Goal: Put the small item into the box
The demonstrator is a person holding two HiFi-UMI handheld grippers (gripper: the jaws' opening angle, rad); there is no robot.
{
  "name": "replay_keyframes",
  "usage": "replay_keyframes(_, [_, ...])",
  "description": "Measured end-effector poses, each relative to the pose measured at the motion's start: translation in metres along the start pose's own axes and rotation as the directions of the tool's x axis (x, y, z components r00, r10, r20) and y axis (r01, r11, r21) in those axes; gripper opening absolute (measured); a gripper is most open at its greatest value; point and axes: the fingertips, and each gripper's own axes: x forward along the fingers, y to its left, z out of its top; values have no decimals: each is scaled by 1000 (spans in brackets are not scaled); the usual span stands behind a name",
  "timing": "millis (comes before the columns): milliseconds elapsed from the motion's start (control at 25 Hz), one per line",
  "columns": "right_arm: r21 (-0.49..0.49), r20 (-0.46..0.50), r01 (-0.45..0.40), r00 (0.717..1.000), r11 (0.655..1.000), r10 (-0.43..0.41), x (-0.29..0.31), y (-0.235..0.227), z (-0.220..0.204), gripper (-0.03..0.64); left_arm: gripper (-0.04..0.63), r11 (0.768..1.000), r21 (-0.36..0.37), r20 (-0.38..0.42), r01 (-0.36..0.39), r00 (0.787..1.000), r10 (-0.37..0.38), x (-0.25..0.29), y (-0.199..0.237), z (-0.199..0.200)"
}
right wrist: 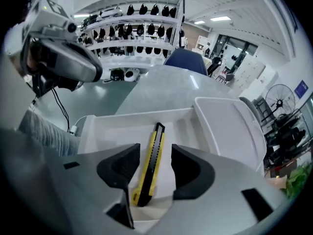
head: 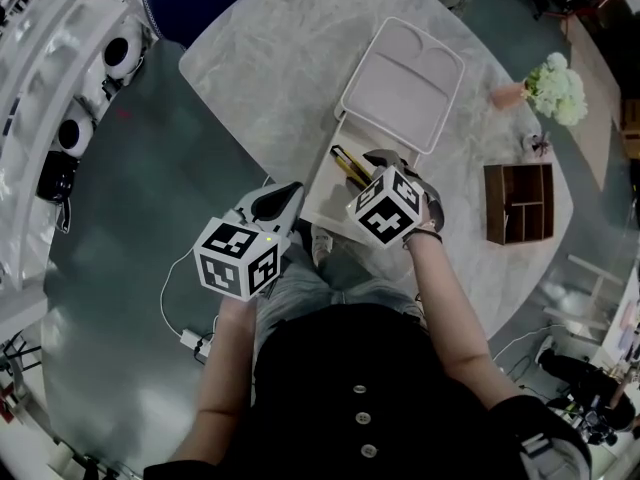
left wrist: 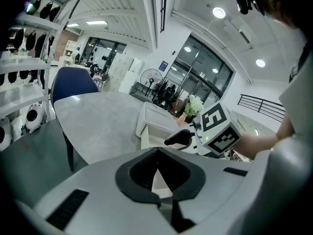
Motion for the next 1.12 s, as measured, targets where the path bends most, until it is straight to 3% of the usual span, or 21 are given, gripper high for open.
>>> replay_keyframes(160, [128,161,-35,987,991,14,-27,-9,18,201,17,1000,19,8,11,1000,-11,-2,-6,5])
replay_keyframes(280, [262,365,-121,931,957,18,-59,-23,39,198,17,999,36,17,22,1000,-23,-4,-11,12])
replay_keyframes(400, [341,543,-210,840,916,-9,-94,-35,59,179,17,998,47,27,35,999,-36,-7,-15,17])
replay_keyframes(560, [384,698,-333,715,861,-35,-132,-44,72,167,17,997,69,37,46,998,-49,-9,-23,23])
replay_keyframes(800, [369,883,-612,465,699,-59,-191,-50,84,167,17,993,101,76,69,994,-77,-15,-40,41])
replay_keyframes(960, [298,933,-648,353,701,-70,-224,-48,89,166,17,990,112,132,80,987,-95,-24,-48,59])
replay_keyframes(1120, [211,973,-688,216,695,-82,-252,-43,87,153,17,987,131,223,89,968,-116,-33,-59,82])
